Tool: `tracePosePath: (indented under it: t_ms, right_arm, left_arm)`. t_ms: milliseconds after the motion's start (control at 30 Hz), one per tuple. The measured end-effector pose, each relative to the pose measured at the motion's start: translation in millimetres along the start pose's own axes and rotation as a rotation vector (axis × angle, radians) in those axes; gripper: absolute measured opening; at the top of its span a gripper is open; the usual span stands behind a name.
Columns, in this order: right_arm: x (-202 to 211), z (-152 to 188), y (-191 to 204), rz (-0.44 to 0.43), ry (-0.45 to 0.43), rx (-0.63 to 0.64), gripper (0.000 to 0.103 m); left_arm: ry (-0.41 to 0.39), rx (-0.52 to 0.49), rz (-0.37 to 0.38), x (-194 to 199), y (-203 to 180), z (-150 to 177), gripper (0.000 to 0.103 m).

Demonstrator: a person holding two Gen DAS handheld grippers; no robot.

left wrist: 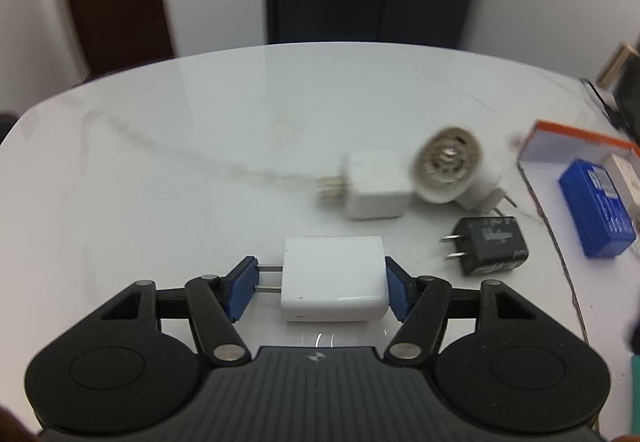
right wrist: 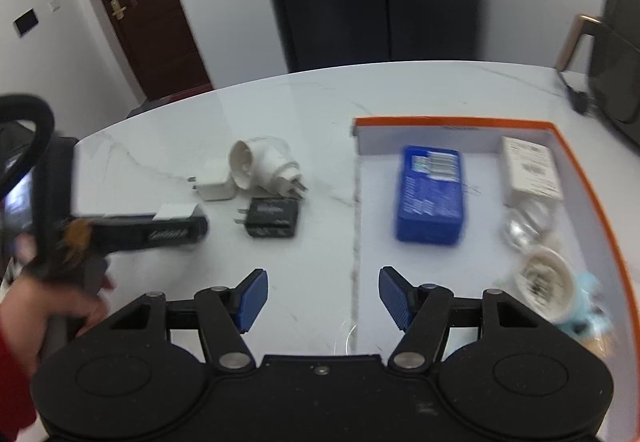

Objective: Organize rigid objects

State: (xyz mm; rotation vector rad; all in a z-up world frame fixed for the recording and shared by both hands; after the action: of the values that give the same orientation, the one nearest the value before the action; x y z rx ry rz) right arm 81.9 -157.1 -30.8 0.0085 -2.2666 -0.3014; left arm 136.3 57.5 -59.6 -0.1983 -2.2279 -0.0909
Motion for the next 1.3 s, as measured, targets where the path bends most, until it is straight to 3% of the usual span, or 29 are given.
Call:
tracePosePath:
  t_ms: [167,367,600,833,1300]
  right_arm:
    - [-41,-20,24,-0.021,0.002,0.039,0.078]
    - [-88,-28,50,-0.008,0.006,0.053,0.081]
    - [-118,-25,63,0.062,0.001,0.061,0.077]
    - [-101,-14,66,0.049,-0.034,0.087,0.073]
    - [8,1,69,0.03,-0.088,0.119,0.073]
  left_arm:
    - [-0.015,0.063,-0.047,33,26,13,0.066]
    - [-0.026,0.105,-0.051,64,43,29,0.066]
    - [-0.017,0.152,-0.047,59,44,37,0.066]
    - [-0.03,0.153,-0.037,60,42,36,0.066]
    - [-0.093,0.114,-0.043,107,10,34,0.066]
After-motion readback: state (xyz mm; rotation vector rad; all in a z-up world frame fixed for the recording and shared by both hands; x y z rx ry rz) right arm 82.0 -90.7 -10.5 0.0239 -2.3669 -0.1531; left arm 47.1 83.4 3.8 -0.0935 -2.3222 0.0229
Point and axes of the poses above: each gripper's, at about its wrist camera, not at the fingertips, and x roughly against the way its jaws point, y to its left, z to its underside, the point moved 1 cm from there along -x, roughly the way its jaws point
